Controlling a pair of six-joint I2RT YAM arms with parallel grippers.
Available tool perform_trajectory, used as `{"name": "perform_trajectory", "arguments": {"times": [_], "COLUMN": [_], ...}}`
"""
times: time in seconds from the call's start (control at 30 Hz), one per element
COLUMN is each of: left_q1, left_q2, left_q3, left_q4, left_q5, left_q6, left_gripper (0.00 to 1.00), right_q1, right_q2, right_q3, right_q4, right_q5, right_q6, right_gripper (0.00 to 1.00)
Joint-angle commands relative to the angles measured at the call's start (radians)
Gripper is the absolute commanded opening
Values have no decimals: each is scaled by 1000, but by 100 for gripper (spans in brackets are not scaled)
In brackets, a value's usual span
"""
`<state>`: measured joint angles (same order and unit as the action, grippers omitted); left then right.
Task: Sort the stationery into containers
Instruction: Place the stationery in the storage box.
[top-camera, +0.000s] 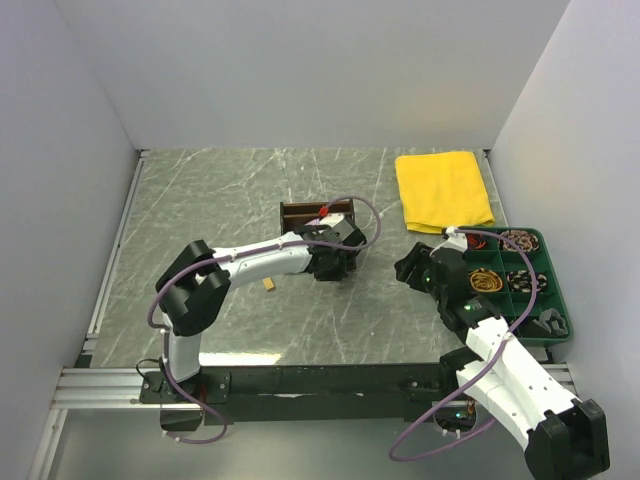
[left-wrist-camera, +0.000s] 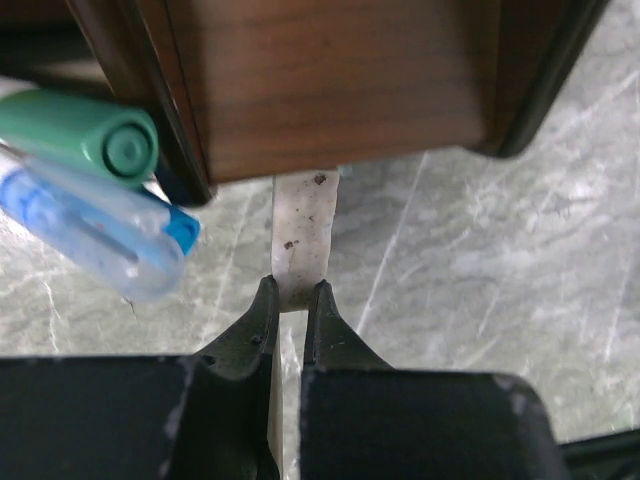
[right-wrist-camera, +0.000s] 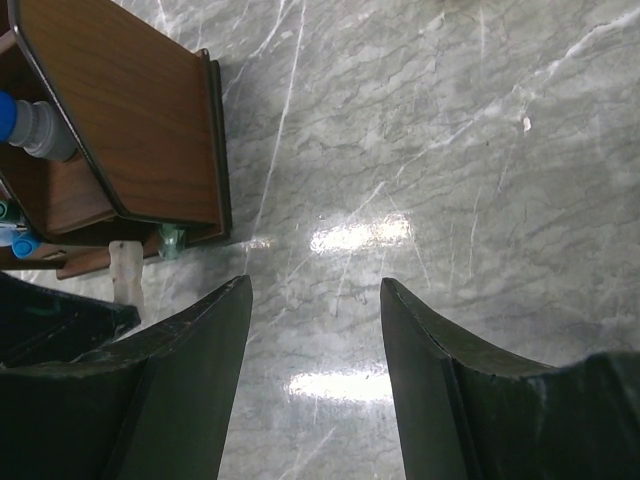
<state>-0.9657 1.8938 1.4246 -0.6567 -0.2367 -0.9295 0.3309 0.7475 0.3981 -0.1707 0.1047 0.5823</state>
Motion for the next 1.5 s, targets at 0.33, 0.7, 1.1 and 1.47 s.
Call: {"name": "perform_trajectory", "arguments": {"times": [0.33,0.7,1.1,1.47], "left_q1": [15,18,16,16], "left_q2": [77,129,154,146], "left_q3": [74,134,166,160], "left_q4": [31,57,28,29], "left_q5": [-137,-173,-237,-245], "left_q6": [15,50,27,37], "left_gripper": [1,2,31,36], "right_q1": [-9,-13,-18,-20], "right_q2": [-31,-36,-45,-39], "right_q3": [-33,-42,-50,-54], "right_q4": [57,66,71,79], "right_q5": [-5,-8,-11,-17], "right_q6": [13,13,13,14], "right_gripper": [62,62,62,62]}}
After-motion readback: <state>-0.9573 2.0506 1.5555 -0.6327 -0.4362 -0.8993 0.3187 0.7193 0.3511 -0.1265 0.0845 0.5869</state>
